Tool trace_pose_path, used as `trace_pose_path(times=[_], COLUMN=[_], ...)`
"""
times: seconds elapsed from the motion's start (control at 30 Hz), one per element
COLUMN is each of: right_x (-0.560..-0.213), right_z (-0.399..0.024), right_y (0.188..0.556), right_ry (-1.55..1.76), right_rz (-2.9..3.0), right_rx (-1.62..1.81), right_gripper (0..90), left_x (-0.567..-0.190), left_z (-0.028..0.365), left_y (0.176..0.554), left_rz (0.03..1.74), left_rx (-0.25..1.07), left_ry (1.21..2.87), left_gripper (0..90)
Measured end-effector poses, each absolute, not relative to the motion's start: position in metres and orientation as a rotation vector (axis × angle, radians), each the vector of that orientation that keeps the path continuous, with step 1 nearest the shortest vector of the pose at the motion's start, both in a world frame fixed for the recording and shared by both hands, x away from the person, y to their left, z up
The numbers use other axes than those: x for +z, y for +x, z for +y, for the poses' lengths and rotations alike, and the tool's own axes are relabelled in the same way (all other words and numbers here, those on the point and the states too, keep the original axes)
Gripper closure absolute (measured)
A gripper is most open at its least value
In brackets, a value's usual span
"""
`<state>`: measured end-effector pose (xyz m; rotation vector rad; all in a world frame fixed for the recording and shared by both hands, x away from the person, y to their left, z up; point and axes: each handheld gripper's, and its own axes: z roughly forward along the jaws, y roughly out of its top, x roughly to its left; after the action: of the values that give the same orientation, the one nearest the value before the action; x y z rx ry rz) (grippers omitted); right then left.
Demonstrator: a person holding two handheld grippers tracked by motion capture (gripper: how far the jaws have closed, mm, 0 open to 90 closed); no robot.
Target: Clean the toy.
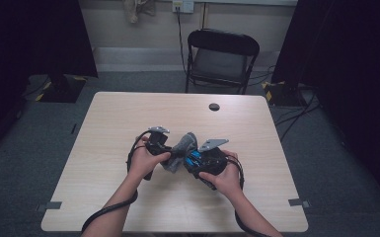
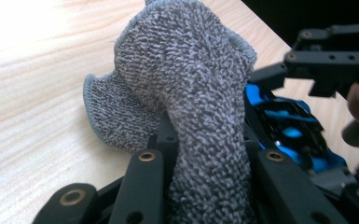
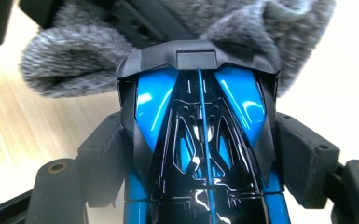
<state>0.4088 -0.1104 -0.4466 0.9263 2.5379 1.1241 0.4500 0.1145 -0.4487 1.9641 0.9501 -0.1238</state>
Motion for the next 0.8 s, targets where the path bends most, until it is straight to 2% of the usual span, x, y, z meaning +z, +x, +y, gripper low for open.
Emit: trace_pose_path(times=[0.8], right_x=[-0.448], right_z=[-0.118], right_y=[0.419], right_ry=[0.97], right_rz=[2.537], right_rx=[1.053], right_gripper=[26.0], left_x=[-0.45], left_z=[0.122], left_y=[0.434], left_rz=[0.836], left_rx=[-0.129], left_ry=[2.028], left_gripper=[72.0])
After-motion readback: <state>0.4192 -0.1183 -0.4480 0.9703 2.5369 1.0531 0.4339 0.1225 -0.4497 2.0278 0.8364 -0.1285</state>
